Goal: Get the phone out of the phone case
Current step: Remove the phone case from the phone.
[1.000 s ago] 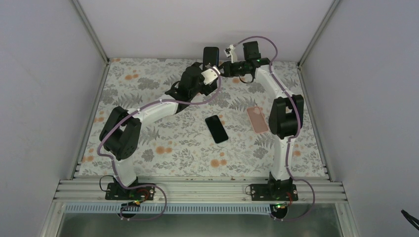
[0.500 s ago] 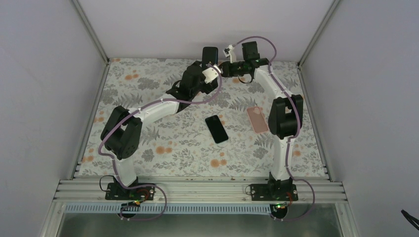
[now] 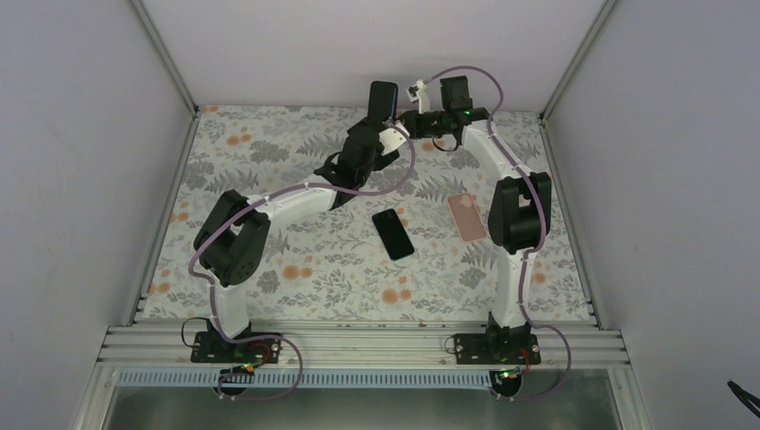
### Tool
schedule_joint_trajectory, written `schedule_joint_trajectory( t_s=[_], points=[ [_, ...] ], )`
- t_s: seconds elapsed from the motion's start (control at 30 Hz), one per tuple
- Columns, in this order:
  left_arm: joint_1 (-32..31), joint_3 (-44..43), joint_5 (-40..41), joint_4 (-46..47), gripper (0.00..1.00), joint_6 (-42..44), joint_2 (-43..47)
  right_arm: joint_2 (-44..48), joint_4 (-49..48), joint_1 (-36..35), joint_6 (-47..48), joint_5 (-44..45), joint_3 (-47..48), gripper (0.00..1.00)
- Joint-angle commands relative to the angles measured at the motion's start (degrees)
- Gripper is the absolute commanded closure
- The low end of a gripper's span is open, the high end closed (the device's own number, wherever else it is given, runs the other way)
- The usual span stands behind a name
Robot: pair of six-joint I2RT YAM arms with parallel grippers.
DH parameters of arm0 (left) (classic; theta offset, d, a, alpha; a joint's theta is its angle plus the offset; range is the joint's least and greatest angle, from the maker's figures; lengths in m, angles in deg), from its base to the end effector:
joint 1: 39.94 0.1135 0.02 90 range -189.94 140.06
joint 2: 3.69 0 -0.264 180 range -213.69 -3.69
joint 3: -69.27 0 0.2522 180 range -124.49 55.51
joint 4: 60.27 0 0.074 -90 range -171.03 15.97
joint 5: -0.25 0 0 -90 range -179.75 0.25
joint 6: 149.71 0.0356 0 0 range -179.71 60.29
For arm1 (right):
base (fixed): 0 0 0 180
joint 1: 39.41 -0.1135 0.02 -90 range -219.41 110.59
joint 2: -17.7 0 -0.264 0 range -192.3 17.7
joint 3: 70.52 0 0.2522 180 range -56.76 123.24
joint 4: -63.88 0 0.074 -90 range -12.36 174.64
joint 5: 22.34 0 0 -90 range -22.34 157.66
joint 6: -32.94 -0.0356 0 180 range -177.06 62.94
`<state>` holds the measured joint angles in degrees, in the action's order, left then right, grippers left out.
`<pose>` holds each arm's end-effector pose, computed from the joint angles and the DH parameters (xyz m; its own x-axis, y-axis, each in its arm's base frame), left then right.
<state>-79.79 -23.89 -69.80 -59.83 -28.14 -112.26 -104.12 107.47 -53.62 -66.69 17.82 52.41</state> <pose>0.3540 -0.2797 0.2690 0.0139 0.6294 -0.7769 0.4014 0.7081 0.5809 0.4614 0.1449 0.2772 -0.7633 -0.0820 -0.6408 -0.5853 0.5077 0.6322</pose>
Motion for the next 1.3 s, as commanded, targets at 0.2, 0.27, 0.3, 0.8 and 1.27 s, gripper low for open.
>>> schedule_joint_trajectory(
  t_s=[0.2,0.27,0.3,0.8,1.27],
  points=[
    [2.2,3.9,16.1,11.7,0.45,7.7,0.4,8.2,-3.7,-0.5,-4.4,-9.7,-5.2,0.97],
    [2.7,4.6,17.8,14.4,0.46,9.9,0.3,9.0,-4.9,-0.6,-5.2,-10.7,-7.2,0.97],
    [3.0,4.9,17.8,15.0,0.46,10.4,0.4,9.4,-5.6,-0.6,-5.7,-11.1,-8.1,0.97],
    [2.9,0.8,11.1,11.5,0.70,8.2,-1.4,11.0,-6.6,-3.8,-5.8,-15.7,-11.6,0.97],
    [3.3,3.3,9.9,11.4,0.98,8.6,1.4,11.5,-0.7,0.1,1.4,-5.1,-11.0,0.97]
  ],
)
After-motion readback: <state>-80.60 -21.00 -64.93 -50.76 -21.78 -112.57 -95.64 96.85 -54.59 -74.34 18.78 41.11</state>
